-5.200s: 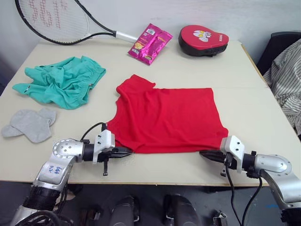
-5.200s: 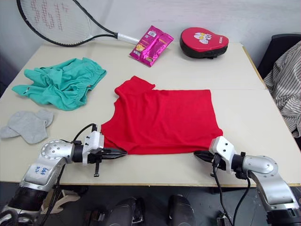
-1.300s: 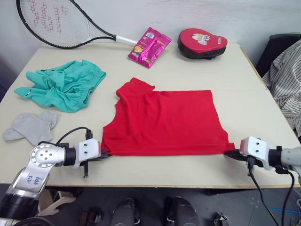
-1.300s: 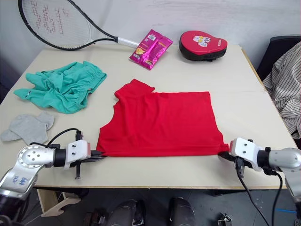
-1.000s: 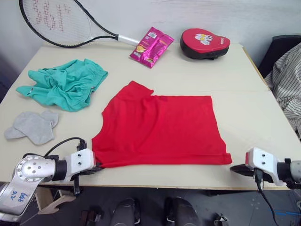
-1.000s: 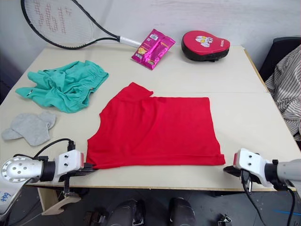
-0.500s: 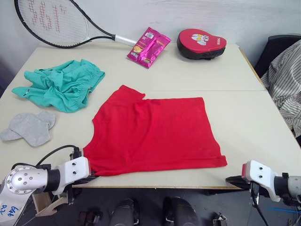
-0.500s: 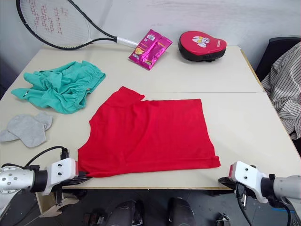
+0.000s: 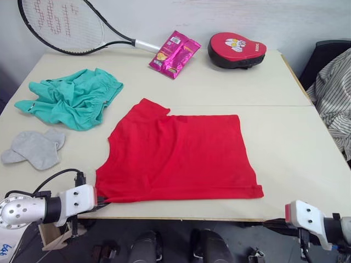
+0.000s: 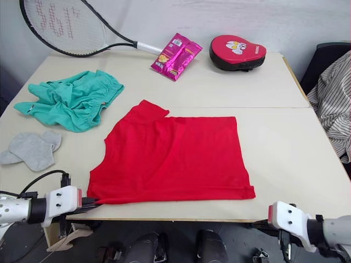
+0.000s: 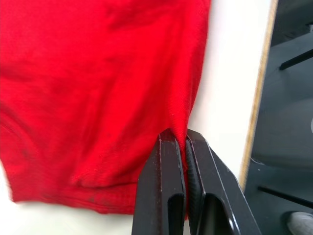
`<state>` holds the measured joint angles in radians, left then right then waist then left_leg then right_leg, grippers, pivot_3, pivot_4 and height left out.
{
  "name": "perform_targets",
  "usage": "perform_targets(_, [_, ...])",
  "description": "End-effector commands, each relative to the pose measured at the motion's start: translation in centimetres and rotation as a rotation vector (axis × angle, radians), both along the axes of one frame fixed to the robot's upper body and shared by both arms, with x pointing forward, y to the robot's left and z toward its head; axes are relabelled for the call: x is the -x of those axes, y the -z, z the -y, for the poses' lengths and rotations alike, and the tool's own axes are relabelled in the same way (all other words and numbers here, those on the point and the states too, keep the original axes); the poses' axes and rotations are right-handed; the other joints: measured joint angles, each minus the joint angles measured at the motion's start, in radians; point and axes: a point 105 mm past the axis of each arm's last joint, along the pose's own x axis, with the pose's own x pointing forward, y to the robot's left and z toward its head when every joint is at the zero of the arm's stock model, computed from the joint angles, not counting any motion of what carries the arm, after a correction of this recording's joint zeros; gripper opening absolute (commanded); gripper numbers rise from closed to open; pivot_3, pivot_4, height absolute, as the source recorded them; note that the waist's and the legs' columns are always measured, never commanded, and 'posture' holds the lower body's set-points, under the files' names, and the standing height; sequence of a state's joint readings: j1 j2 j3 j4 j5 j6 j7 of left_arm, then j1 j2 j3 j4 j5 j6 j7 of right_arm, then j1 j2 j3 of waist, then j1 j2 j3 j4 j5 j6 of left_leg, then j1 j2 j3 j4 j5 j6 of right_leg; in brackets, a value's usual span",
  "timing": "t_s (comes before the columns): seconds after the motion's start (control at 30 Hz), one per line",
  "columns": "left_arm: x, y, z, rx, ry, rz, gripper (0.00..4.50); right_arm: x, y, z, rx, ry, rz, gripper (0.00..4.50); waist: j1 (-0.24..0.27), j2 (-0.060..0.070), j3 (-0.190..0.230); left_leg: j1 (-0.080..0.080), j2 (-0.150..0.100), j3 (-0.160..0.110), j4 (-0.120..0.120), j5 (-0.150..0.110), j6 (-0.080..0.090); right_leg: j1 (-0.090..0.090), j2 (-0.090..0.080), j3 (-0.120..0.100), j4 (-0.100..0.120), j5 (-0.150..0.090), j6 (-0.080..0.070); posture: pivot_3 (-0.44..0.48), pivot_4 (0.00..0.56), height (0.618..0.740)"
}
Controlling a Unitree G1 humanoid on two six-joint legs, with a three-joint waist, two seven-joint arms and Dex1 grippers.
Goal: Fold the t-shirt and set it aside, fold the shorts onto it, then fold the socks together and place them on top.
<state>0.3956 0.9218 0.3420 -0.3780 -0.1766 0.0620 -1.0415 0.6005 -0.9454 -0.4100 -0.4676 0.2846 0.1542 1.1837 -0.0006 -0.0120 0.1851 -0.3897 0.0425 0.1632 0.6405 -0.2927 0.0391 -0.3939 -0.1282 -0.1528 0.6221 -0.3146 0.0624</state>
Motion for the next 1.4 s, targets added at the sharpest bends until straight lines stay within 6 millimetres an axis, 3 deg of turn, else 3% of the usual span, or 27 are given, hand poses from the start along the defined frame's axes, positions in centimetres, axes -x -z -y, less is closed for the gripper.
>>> perform_targets(0.03, [0.3,-0.4,-0.2,0.036,-0.023,0.022,0.03,-0.7,-1.7,-0.4,-0.048,0.035,0.074,0.02,-0.001,0.000,0.000,0.000,0.000,0.000,0.000,0.000,0.000,0.000,0.000,0.000,0.000,0.000,0.000,0.000,0.150,0.740])
perform_targets(0.13, [0.5,-0.1,-0.2,0.043,-0.027,0.018,0.00,-0.2,-2.3,-1.2,-0.122,0.029,0.008,0.60,0.000,0.000,0.000,0.000,0.000,-0.001,0.000,0.000,0.000,0.000,0.000,0.000,0.000,0.000,0.000,0.000,0.150,0.740])
perform_targets(0.27, [0.4,0.0,0.0,0.050,-0.025,0.017,0.00,-1.3,-3.0,-1.6,-0.131,0.044,0.048,1.94,0.000,0.000,0.000,0.000,0.000,-0.002,-0.001,0.000,0.000,0.000,0.000,-0.001,0.000,0.000,-0.001,0.000,0.150,0.740])
perform_targets(0.37, [0.1,0.0,0.2,0.055,-0.027,0.023,0.00,-2.0,-2.2,-1.2,-0.067,0.034,0.061,2.94,0.000,0.000,0.000,0.000,0.000,-0.002,0.000,0.000,0.000,0.000,0.000,-0.001,0.000,0.000,0.000,0.000,0.150,0.740])
perform_targets(0.63, [-0.3,0.0,0.6,0.064,-0.022,0.031,0.00,-4.2,-0.1,-0.6,0.029,0.000,0.126,2.94,0.000,0.001,0.001,-0.001,0.000,-0.002,0.001,0.001,0.000,0.000,0.000,-0.003,0.000,0.000,0.000,0.000,0.150,0.740])
perform_targets(0.93, [-0.3,0.2,1.0,0.076,-0.018,0.018,0.00,-5.6,0.1,-0.4,0.055,-0.010,0.128,2.94,-0.001,0.001,0.001,-0.001,0.000,-0.002,0.004,0.001,0.000,0.000,0.000,-0.003,0.003,0.000,0.000,0.000,0.150,0.740])
perform_targets(1.03, [-0.3,0.3,1.1,0.080,-0.016,0.015,0.00,-5.8,0.3,-0.4,0.069,-0.031,0.123,2.34,-0.001,0.001,0.001,-0.001,0.000,-0.002,0.005,0.001,0.000,0.001,0.000,-0.003,0.004,0.000,0.000,0.000,0.150,0.740])
perform_targets(1.27, [-0.7,0.3,1.1,0.078,-0.018,0.022,0.00,-6.3,0.4,-0.6,0.069,-0.051,0.139,0.03,-0.001,0.001,0.001,-0.001,0.000,-0.003,0.006,0.001,0.000,0.002,0.000,-0.003,0.004,0.000,0.000,0.000,0.150,0.740])
perform_targets(1.4, [-0.9,0.3,1.0,0.074,-0.017,0.025,0.00,-6.6,0.4,-0.5,0.079,-0.050,0.146,0.03,-0.001,0.001,0.001,-0.001,0.000,-0.003,0.005,0.001,0.000,0.001,0.000,-0.003,0.004,0.000,0.000,0.000,0.150,0.740])
